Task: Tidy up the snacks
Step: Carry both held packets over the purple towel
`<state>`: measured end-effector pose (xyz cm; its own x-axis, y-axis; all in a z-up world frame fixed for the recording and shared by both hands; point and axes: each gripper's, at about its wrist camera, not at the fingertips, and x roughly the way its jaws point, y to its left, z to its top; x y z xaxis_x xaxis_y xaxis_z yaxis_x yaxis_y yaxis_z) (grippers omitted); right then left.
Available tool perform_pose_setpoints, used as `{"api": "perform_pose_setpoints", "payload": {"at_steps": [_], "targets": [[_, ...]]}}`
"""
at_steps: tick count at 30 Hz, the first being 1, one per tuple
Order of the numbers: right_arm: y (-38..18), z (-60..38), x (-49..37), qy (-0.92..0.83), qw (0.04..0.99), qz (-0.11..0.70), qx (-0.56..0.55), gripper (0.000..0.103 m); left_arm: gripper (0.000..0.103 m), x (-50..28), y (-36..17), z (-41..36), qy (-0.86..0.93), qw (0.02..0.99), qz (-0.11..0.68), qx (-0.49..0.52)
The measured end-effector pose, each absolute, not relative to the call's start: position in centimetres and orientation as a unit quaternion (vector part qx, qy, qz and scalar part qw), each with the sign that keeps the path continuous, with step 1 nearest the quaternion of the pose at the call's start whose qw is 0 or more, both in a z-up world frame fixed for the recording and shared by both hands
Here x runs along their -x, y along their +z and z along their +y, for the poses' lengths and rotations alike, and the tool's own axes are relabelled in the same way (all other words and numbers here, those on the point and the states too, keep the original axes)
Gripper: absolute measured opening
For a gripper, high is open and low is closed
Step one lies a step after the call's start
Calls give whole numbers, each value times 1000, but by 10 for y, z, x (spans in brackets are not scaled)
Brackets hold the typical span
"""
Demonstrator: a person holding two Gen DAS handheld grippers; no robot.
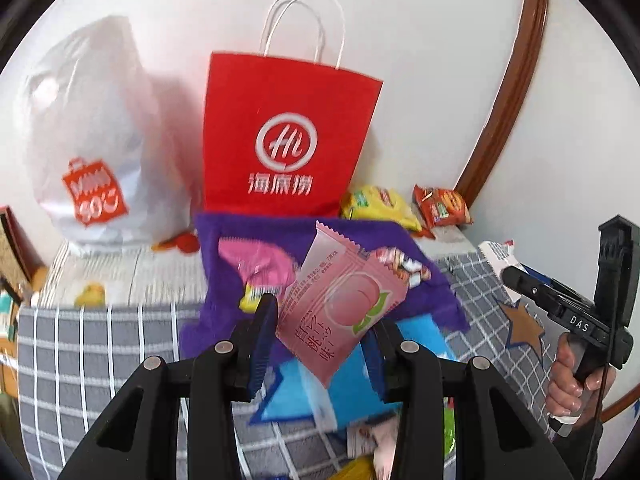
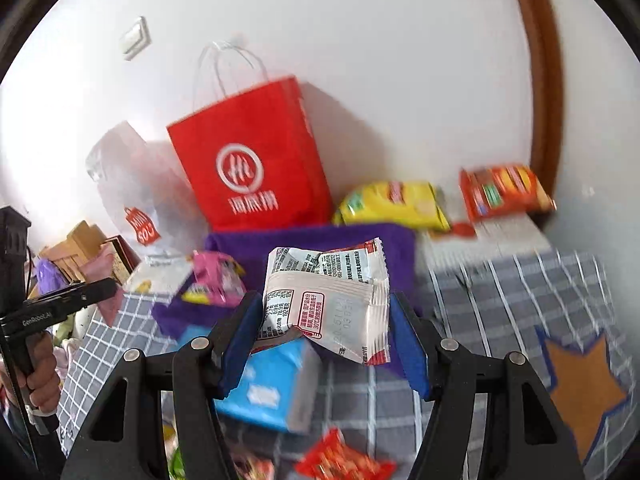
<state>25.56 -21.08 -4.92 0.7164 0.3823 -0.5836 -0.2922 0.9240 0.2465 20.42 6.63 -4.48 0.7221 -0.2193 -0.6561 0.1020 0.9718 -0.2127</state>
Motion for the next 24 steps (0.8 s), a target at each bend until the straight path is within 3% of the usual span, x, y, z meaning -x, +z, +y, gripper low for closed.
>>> {"api": "perform_pose_setpoints", "payload": {"at_steps": [8,17,24], "targets": [[-48,-184,-297,191,924,324,-60,64,38,-263,-45,68,-90,920,371,90],[-124,-192,-334,182,894,400,-89,64,38,-292,-87,84,-66,900,421,88],[-151,-196,-336,172,882,430,-90,64,38,-295,-133,90,-63,867,481,117]]}}
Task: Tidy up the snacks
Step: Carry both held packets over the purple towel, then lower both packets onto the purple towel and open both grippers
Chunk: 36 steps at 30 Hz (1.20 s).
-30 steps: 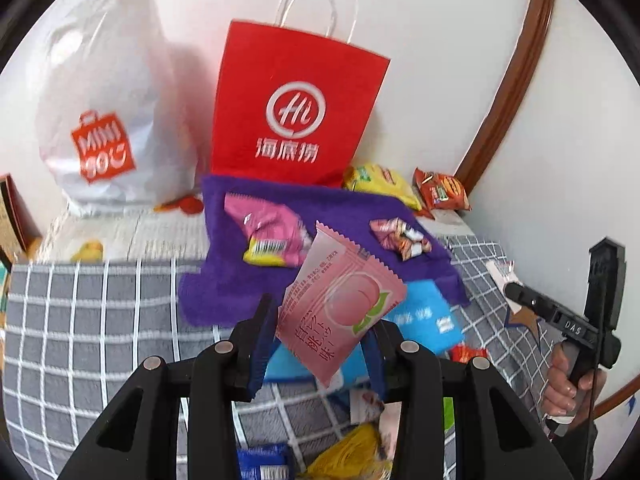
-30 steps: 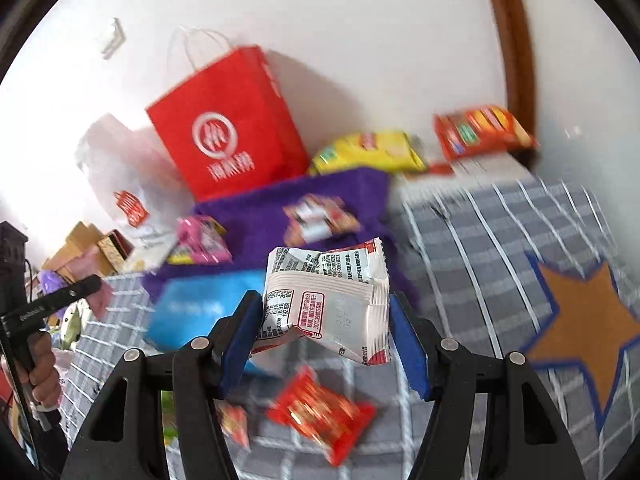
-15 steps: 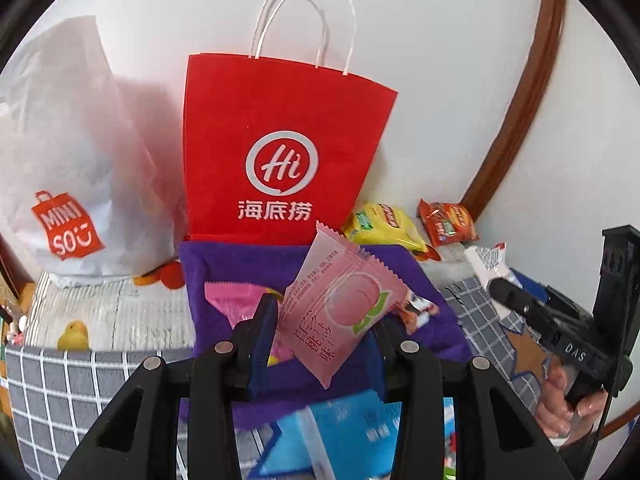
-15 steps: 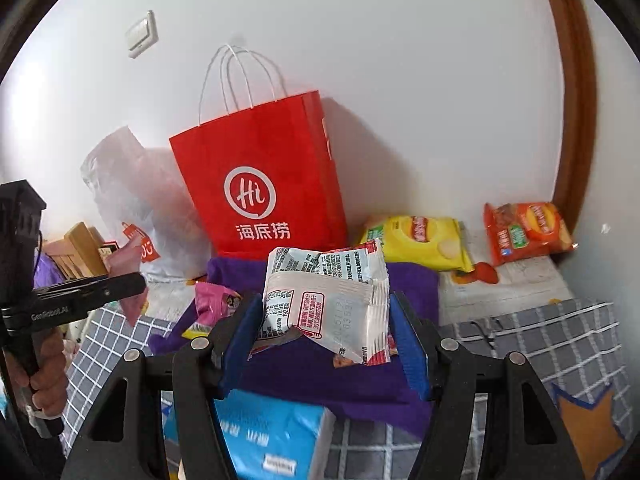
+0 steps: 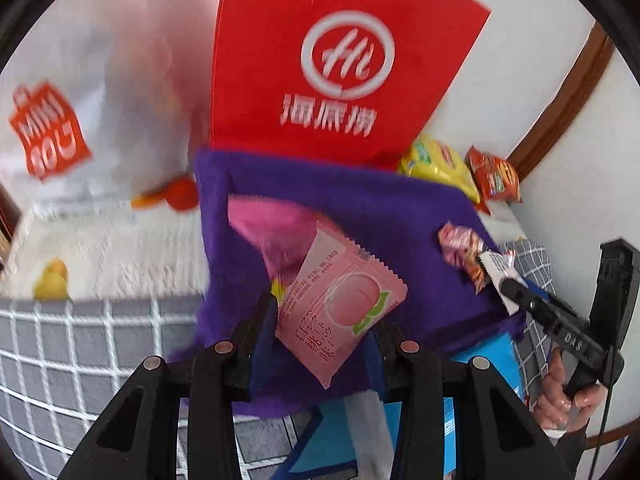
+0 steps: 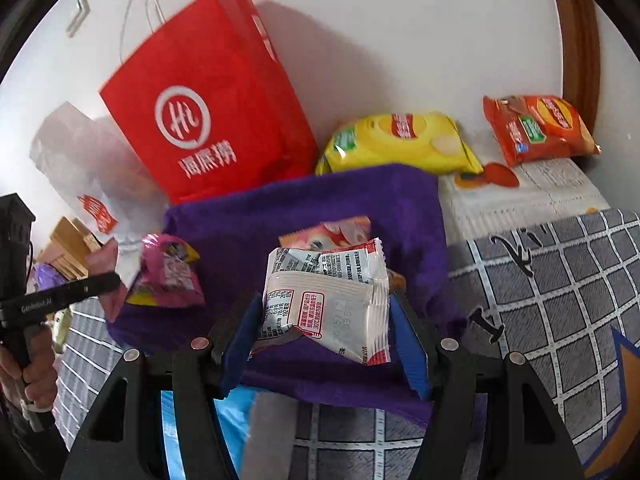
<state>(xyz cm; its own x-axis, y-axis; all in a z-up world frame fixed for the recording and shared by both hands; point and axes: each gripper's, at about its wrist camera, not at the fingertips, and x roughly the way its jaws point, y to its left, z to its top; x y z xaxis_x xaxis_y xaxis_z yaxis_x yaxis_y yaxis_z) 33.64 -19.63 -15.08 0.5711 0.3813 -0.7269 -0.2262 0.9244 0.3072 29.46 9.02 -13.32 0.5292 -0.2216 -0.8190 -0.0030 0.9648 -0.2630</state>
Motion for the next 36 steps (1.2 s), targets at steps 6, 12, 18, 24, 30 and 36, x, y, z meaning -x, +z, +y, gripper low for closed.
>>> {"api": "perform_pose_setpoints", "payload": {"at_steps": [6,12,18,24,30,36], "targets": [[-153,-187,-334,180,885,423,-77,59,38,-297,-147,81,-52,874,472,103],[-151,-186,-333,181,885,422,-75,59,38,-296,-154,77,-49,883,456,96],[-138,-187,-326,167,899,399,-69,62,59,-296,-152,77,-61,888,440,117],[-134,-189,-324,146,910,384,-55,62,66,-296,-151,75,-65,888,439,121],[-125,-189,-315,140,923,354,-50,62,72,-288,-137,75,-59,892,431,120],[-120,-187,-307,142,924,355,-25,62,72,-257,-119,84,-57,903,407,124]]}}
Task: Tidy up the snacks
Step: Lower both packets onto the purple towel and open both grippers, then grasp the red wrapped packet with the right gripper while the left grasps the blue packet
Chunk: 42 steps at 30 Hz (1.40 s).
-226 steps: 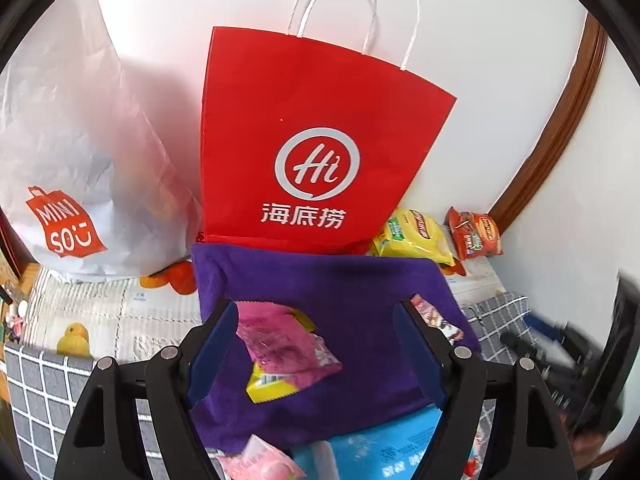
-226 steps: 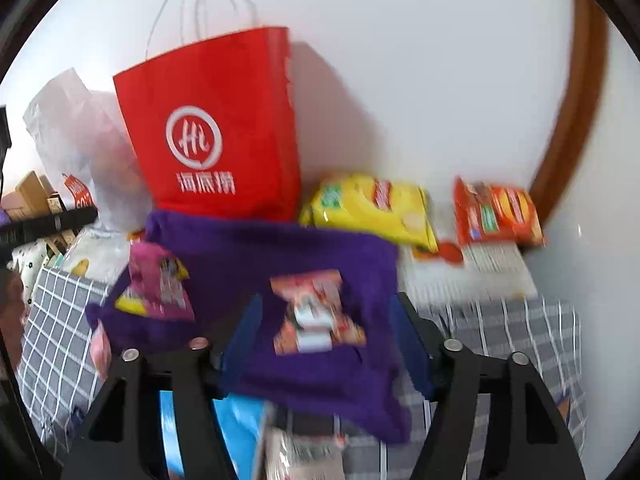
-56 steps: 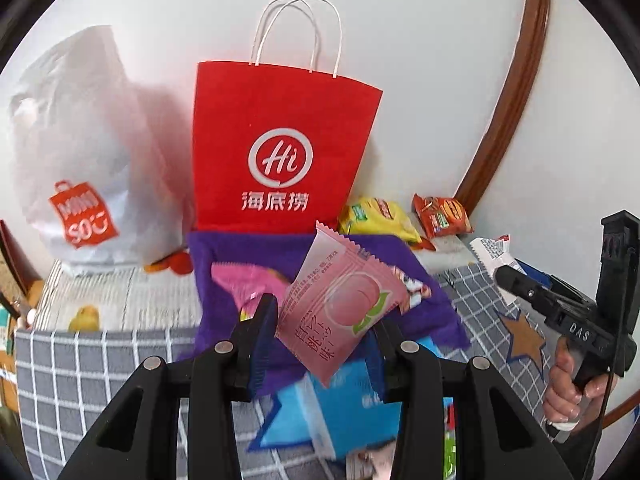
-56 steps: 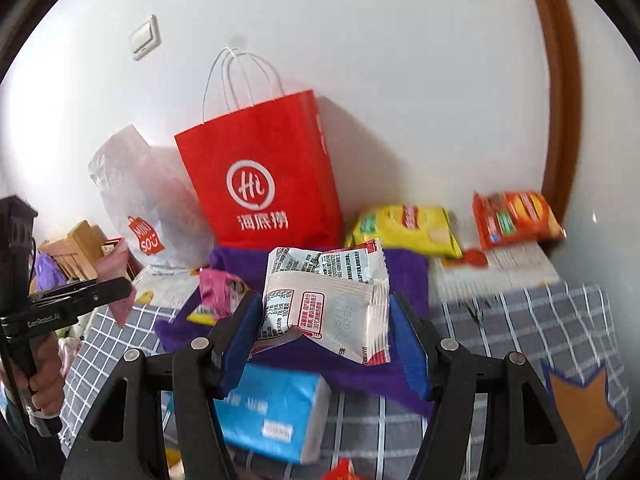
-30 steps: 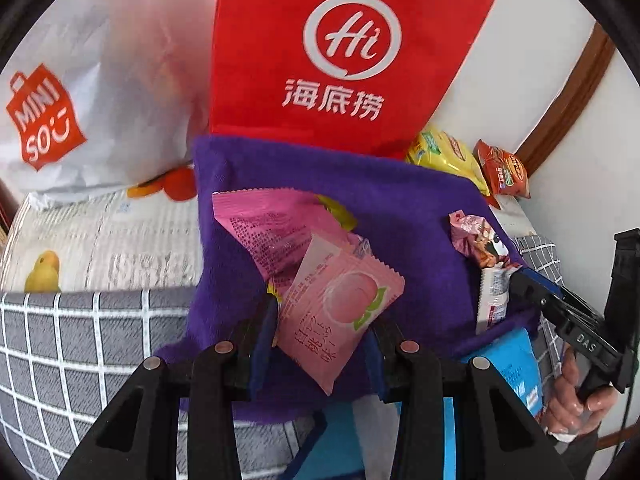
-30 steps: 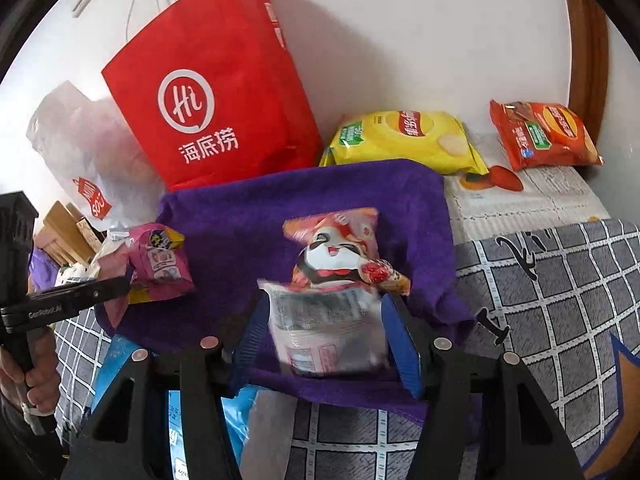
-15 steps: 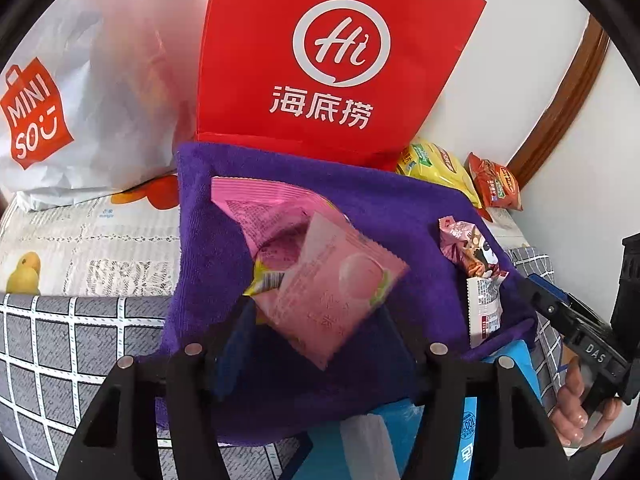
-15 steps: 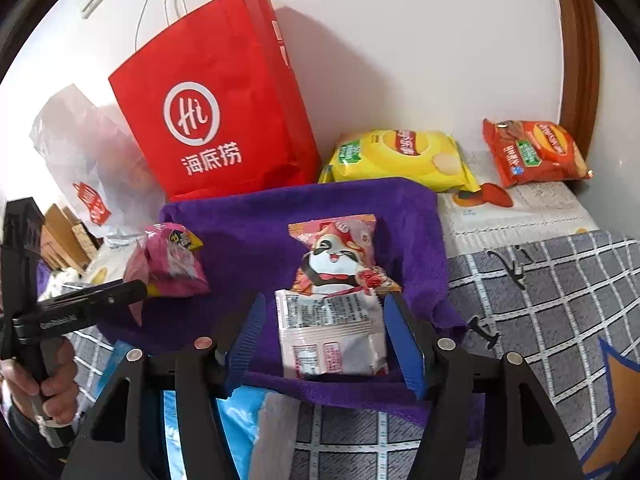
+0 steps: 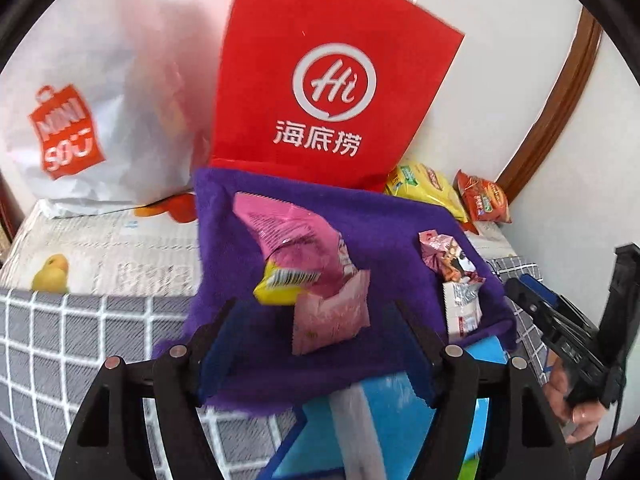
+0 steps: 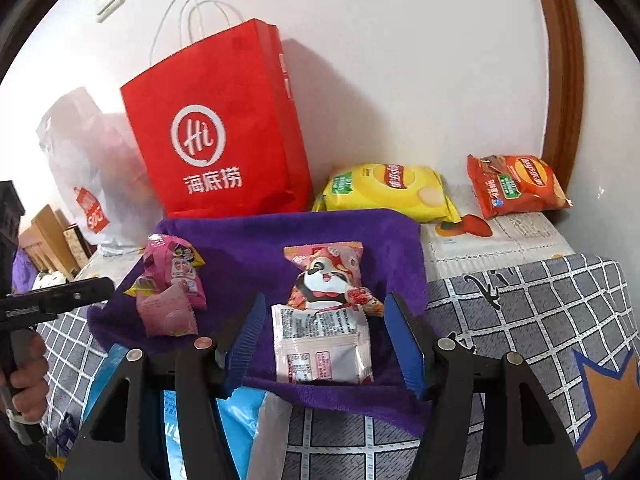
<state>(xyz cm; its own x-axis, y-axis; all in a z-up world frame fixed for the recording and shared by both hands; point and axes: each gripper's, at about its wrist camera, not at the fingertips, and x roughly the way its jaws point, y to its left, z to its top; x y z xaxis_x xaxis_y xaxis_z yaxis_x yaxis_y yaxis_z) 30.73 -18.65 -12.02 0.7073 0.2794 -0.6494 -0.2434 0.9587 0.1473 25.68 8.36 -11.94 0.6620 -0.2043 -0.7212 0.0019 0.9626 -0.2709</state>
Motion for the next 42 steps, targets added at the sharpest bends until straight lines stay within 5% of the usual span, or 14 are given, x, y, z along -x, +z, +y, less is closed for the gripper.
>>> {"api": "perform_pose_setpoints", "payload": {"at_steps": [18,31,37,40,41,42], "targets": [[-151,-235,-176,154,897,415,8,65,71,-150,-153,120,-35,908,392,143],[-169,-215,-176,143,889,428,81,65,71,-142,-153,114,-32,913,382,138],[-176,-204,-197,146,884,434,98,75,72,-142,-153,108,-27,915,385,121],[-181,-212,-201,155,878,450,61,61,72,-142,-154,111,-24,913,386,129],[-180,-218,-200,156,879,449,45,43,72,-142,-154,113,-24,912,386,135],[-181,-222,-199,153,880,449,34,44,72,-142,-154,115,-25,911,386,142]]}}
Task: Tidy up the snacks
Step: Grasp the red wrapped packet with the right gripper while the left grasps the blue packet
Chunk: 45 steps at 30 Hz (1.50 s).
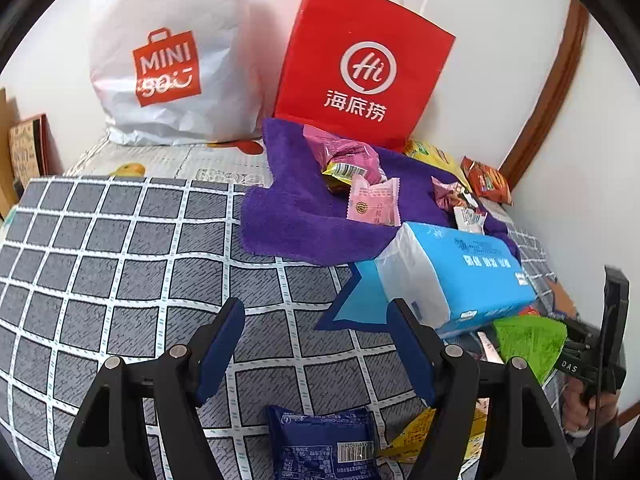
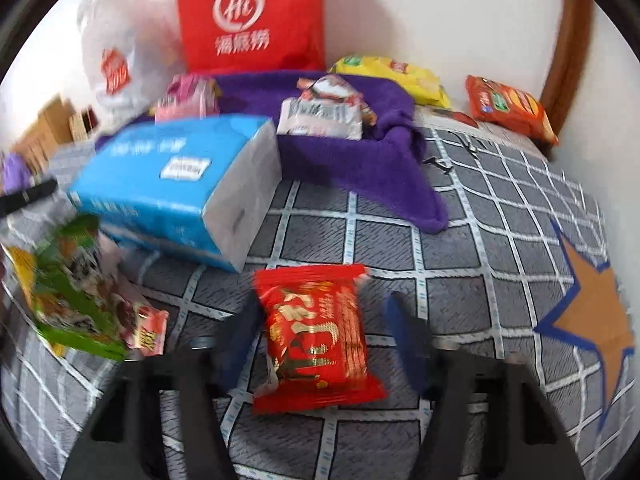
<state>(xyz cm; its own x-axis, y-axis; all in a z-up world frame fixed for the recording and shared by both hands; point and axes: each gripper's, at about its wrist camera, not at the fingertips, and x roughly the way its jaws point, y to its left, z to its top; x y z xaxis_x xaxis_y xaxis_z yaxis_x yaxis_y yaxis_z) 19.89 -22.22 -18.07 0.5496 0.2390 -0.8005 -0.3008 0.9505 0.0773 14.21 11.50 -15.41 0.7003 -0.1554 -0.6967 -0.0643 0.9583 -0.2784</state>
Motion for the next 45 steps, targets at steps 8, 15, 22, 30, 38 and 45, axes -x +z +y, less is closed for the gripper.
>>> {"api": "perform_pose_setpoints", "payload": {"at_steps": [8,15,22,30,38,45], "targets": [[-184,-226,-194,143,879,454,24,44,71,-141,-155,124,-20,906,389,167],[-184,-228,-194,146,878,455,24,45,70,-130,-167,131,-26,888,421,185],[-184,-229,-194,150,877,456,17,46,71,-101,-178,105,-41,884,453,107],[-184,-230,-194,154,877,455,8,46,79,-97,-180,85,-35,888,456,46],[-185,-231,-194,155,877,455,6,46,80,-92,-181,75,-23,884,466,3],[-185,-231,-194,156,876,456,5,47,88,-89,-180,83,-25,884,465,22]]}}
